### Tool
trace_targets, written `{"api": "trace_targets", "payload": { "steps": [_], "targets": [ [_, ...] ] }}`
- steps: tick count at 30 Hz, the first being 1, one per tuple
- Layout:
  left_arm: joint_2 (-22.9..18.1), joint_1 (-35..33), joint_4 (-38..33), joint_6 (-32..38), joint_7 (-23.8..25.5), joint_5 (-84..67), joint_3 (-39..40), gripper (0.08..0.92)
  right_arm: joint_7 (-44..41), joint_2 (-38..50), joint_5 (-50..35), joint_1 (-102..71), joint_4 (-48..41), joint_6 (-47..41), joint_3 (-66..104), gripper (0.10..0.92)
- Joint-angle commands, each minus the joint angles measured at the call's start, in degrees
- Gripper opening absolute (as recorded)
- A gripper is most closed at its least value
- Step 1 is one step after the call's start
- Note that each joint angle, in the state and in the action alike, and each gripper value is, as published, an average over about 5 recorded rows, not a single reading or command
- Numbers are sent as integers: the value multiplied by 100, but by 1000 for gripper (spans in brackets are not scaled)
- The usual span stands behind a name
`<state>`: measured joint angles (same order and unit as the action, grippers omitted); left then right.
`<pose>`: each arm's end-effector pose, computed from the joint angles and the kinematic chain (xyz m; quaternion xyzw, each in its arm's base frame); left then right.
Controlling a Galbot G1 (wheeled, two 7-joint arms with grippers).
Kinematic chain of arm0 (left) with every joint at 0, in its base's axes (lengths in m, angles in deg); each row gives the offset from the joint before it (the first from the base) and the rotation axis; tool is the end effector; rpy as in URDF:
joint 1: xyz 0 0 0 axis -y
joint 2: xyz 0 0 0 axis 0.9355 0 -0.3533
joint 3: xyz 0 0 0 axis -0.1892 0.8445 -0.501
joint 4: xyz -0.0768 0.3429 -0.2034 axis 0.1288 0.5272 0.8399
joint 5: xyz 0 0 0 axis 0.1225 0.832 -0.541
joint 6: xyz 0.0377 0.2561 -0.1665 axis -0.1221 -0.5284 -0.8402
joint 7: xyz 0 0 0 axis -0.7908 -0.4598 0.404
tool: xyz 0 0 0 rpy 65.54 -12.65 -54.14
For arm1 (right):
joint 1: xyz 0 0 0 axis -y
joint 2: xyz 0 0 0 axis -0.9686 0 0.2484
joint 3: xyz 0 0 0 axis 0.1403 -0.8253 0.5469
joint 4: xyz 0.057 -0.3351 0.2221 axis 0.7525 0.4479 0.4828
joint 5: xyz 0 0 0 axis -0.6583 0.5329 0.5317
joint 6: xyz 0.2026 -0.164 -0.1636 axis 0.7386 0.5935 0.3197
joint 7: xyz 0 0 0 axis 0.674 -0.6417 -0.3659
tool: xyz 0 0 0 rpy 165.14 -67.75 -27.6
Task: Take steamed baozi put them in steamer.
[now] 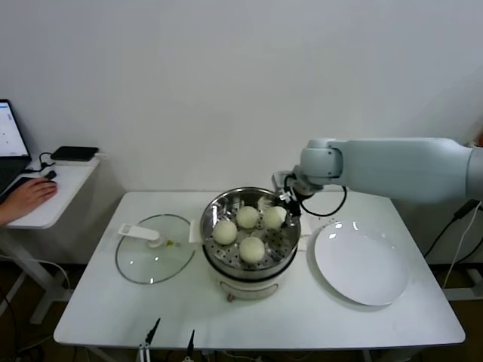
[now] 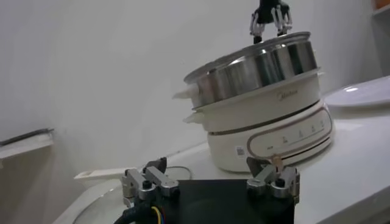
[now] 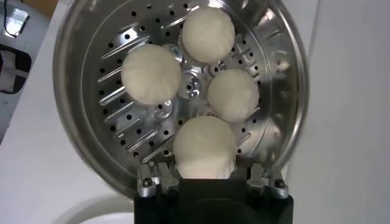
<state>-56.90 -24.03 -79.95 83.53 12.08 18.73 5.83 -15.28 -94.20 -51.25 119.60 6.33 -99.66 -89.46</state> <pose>-0.0392 0.0276 -0.4715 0.0992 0.9825 0.1569 0.0131 0.5392 -0.0140 -0.0434 0.5249 -0.5369 0.5793 0.3173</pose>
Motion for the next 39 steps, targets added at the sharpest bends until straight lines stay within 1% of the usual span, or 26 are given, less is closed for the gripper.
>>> {"api": "trace_targets", "payload": {
  "steps": [1, 7, 9, 15, 19, 21, 23, 26, 28, 32, 35, 39],
  "targets": [
    [1, 6, 9, -6, 8, -7, -24, 823, 112, -157, 234, -735, -283, -113, 341, 679],
    [-5, -9, -22, -2, 11, -7, -25, 823, 91, -137, 208, -647, -250, -70, 347, 677],
    [-4, -22, -38, 6, 13, -7, -38, 823, 47, -125, 73, -499, -221, -23, 285, 685],
    [12, -71, -113, 14, 22, -17, -68, 823, -171, -104, -770, 353, -54, 130, -270, 800],
    [16, -87, -155, 26, 21, -33, -68, 823, -271, 76, -1075, 812, -6, 180, -471, 821],
    [20, -96, -167, 33, 18, -33, -60, 823, -169, 275, -1127, 972, 69, 154, -526, 822],
    [21, -102, -177, 33, 12, -35, -52, 823, 252, 563, -1183, 1018, 221, 57, -505, 823],
    [18, -103, -200, -11, -4, -74, -30, 823, 1417, 1179, -1306, 732, 593, -278, -112, 823],
    [26, -108, -235, -72, -6, -111, -1, 823, 2168, 1666, -1314, 335, 857, -542, 380, 823],
    [43, -110, -297, -180, 12, -153, 35, 823, 3156, 2632, -1168, -845, 1346, -831, 1677, 823],
    [46, -93, -323, -244, 20, -185, 37, 823, 3748, 3223, -933, -2014, 1689, -680, 2874, 823],
    [24, -68, -378, -330, 38, -238, 30, 823, 4482, 3856, -798, -3947, 2212, -128, 4630, 823]
  ]
}}
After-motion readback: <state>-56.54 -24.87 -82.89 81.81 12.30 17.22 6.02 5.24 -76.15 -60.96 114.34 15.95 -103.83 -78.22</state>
